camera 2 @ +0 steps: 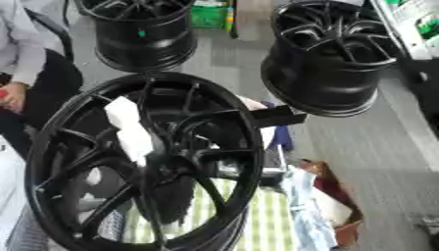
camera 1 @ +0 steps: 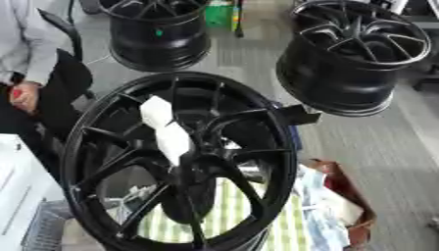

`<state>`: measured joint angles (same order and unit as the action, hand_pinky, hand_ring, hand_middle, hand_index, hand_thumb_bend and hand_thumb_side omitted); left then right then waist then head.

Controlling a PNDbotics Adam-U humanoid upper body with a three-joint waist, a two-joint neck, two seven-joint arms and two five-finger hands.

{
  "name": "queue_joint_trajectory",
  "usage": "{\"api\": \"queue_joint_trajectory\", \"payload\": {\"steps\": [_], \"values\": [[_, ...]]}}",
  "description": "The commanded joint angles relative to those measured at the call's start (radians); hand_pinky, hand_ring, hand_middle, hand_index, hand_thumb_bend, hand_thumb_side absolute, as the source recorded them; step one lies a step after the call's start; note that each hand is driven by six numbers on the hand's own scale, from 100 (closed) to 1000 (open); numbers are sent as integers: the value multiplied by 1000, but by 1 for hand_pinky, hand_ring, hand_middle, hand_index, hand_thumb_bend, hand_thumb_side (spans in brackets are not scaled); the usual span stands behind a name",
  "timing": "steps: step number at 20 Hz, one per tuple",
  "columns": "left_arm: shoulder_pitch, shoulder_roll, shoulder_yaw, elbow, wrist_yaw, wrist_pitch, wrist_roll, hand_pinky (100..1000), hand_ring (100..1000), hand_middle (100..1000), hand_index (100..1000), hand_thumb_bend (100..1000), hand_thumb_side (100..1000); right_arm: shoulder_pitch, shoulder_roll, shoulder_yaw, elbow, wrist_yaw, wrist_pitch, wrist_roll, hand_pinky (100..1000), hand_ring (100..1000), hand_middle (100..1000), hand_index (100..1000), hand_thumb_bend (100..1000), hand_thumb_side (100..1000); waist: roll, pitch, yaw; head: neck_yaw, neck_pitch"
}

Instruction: Pull the pin out of the wheel hub.

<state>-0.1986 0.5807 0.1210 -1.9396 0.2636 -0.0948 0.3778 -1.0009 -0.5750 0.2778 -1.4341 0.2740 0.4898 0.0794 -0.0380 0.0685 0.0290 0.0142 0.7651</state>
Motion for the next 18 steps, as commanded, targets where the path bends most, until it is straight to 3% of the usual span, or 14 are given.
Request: {"api": "queue_joint_trajectory", "payload": {"steps": [1, 18], "values": [[-14, 35, 8, -18, -1, -2, 1, 842, 851, 765, 822, 457, 531, -13, -28, -10, -17, -16, 0, -17, 722, 737, 626, 762, 100, 681, 5, -9, -1, -2, 4], [-13, 32, 12, -20, -2, -3, 7, 841, 851, 765, 822, 459, 530, 4, -18, -28, -33, -40, 3, -61, 715, 734, 621, 761, 100, 688, 6, -6, -2, -7, 0]]}}
